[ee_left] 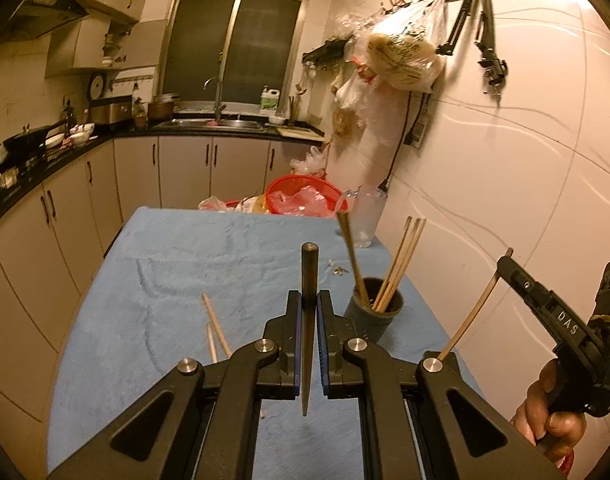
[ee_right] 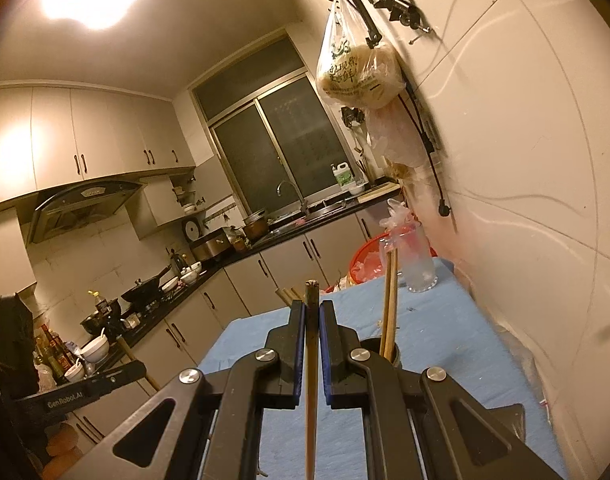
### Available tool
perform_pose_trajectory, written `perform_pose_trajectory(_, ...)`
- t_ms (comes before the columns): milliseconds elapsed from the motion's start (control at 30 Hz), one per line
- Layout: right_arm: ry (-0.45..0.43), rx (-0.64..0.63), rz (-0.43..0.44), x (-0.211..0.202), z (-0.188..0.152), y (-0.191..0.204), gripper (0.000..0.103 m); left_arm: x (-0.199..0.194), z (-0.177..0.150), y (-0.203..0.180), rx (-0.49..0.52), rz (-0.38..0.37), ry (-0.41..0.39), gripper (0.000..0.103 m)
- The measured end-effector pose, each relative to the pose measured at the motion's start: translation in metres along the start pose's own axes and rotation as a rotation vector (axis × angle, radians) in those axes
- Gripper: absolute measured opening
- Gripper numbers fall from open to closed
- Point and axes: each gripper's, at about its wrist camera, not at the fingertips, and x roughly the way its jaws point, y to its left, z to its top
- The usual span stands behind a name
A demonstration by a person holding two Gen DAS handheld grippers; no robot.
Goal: Organize utensils
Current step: 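Lift the left tool's chopstick over the black cup while the right tool carries its chopstick there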
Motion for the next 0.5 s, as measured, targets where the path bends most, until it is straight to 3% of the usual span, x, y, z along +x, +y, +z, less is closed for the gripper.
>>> perform_pose_trajectory(500, -0.105, -0.01, -0.048, -0.01, 0.053, -0.013, 0.007, 0.003, 0.043, -0.046, 0.067, -0.059, -0.039, 0.008)
